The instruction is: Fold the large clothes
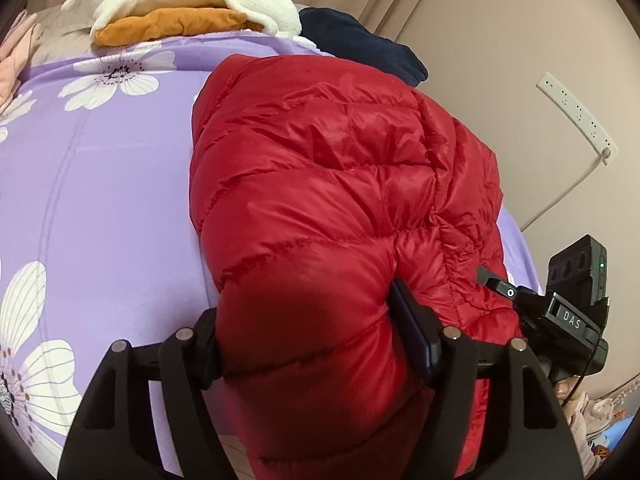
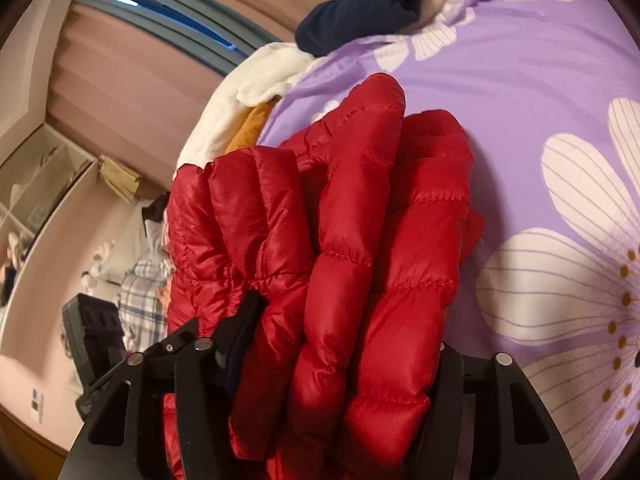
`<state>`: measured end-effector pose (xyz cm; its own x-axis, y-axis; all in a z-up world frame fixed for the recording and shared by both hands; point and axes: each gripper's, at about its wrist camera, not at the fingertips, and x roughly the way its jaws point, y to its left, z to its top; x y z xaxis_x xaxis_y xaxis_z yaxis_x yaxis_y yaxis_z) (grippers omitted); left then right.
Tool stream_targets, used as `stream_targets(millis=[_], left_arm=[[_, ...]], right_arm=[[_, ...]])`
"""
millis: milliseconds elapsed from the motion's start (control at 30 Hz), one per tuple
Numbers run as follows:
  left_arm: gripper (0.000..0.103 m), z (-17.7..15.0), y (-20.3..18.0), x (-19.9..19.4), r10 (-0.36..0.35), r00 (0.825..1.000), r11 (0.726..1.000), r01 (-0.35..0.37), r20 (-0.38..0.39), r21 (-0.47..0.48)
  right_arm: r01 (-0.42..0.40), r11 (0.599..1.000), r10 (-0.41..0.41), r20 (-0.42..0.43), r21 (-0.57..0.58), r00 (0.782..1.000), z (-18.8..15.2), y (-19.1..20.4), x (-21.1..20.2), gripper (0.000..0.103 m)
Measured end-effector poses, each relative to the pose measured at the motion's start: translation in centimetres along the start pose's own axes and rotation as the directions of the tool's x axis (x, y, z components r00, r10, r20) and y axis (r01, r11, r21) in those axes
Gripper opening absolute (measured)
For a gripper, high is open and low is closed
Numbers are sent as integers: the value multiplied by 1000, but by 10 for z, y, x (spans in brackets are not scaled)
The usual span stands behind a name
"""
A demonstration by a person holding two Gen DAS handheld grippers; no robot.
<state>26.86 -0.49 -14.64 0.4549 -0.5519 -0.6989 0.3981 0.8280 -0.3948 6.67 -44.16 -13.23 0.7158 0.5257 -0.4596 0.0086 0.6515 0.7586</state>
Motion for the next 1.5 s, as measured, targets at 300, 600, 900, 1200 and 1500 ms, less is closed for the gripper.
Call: stream_targets(millis=[300, 600, 900, 1200, 1500], left_arm=[[67, -4, -5, -8, 9, 1000, 1000, -10, 25, 13], [67, -6, -6, -18, 14, 999, 1000, -15, 48, 27], [67, -9, -5, -27, 13, 998, 999, -15, 62, 34], [67, -9, -4, -42, 12, 996, 999, -15, 92, 38], [67, -13, -8, -55, 21, 991, 999, -27, 130, 47]], right_arm=[[6, 997, -2, 48, -81, 999, -2, 12, -2, 50], [-3, 989, 14, 73, -146, 997, -5, 18, -5, 48], [-2, 982, 18, 86, -189, 996, -6, 21, -7, 48], [-9, 971, 34, 103, -237, 994, -8, 32, -13, 47], [-24, 960, 59, 117, -279, 991, -5, 44, -18, 47]])
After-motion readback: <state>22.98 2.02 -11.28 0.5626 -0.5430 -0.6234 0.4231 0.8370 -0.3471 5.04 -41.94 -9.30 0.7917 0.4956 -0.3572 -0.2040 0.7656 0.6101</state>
